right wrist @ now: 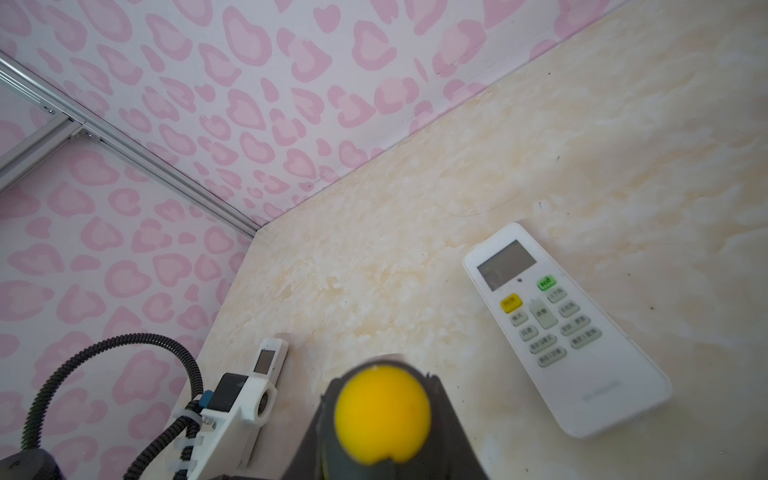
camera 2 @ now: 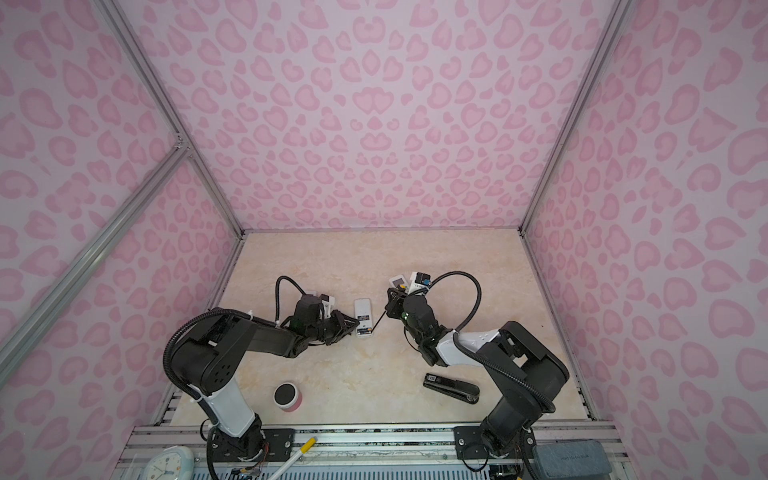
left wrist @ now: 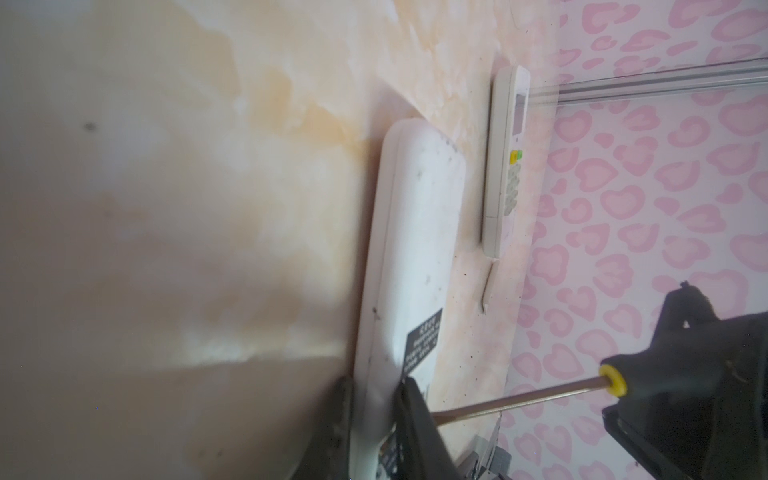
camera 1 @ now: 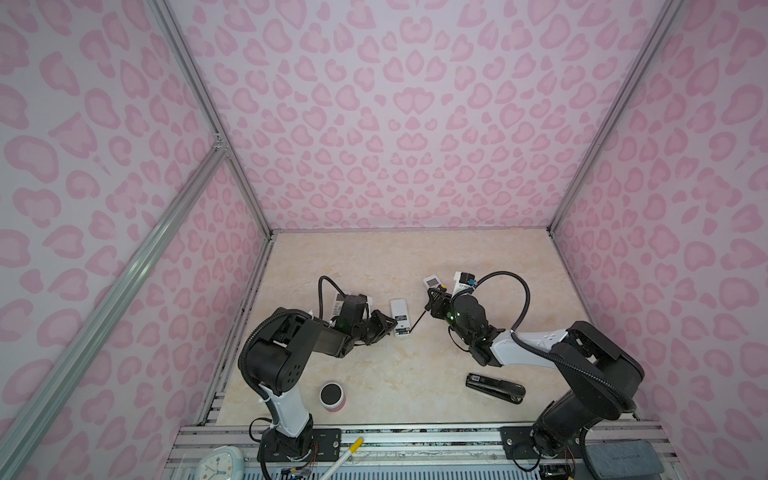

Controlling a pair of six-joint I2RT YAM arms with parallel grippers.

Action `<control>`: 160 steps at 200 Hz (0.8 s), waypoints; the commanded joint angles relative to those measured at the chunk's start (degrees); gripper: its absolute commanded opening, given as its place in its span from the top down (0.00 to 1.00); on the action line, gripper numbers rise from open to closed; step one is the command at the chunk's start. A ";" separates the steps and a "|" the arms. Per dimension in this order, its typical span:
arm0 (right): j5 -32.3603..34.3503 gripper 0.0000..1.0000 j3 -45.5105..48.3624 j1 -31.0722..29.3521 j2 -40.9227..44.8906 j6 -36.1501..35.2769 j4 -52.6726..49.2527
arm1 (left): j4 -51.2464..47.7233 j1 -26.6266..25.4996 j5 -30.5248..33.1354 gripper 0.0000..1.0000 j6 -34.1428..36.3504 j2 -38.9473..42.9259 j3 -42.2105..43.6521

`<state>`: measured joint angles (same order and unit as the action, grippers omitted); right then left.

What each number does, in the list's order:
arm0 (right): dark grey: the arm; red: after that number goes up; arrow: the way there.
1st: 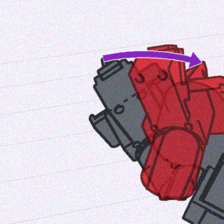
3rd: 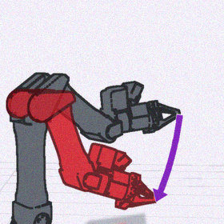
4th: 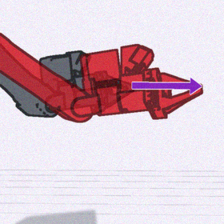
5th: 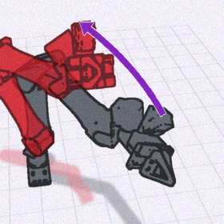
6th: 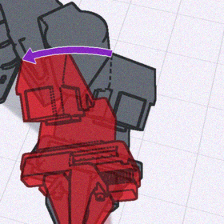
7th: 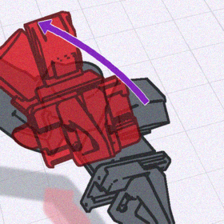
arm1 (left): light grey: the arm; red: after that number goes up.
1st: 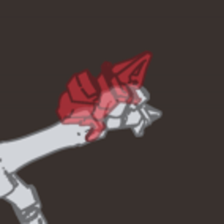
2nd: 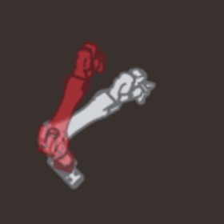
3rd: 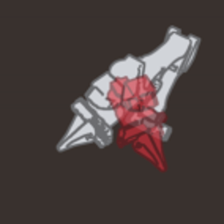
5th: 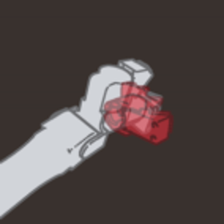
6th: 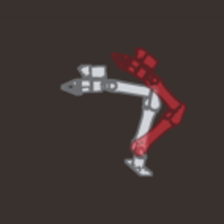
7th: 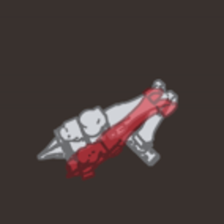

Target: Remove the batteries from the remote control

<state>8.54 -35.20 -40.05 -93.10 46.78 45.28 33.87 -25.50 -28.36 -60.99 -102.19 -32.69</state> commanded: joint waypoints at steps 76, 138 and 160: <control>-2.80 1.00 1.72 0.41 -2.21 8.06 8.33 | -10.35 -0.34 0.68 0.81 -0.61 -1.17 1.53; -3.56 1.00 2.50 1.25 -3.58 12.63 12.94 | -9.70 -0.52 0.90 0.81 -0.96 -1.08 2.28; -3.60 1.00 2.86 1.55 -3.85 13.74 14.52 | -9.60 -0.54 0.97 0.81 -1.02 -1.08 2.45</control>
<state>8.36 -32.67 -38.41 -96.33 54.39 52.88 36.47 -25.45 -27.46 -61.89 -102.39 -31.03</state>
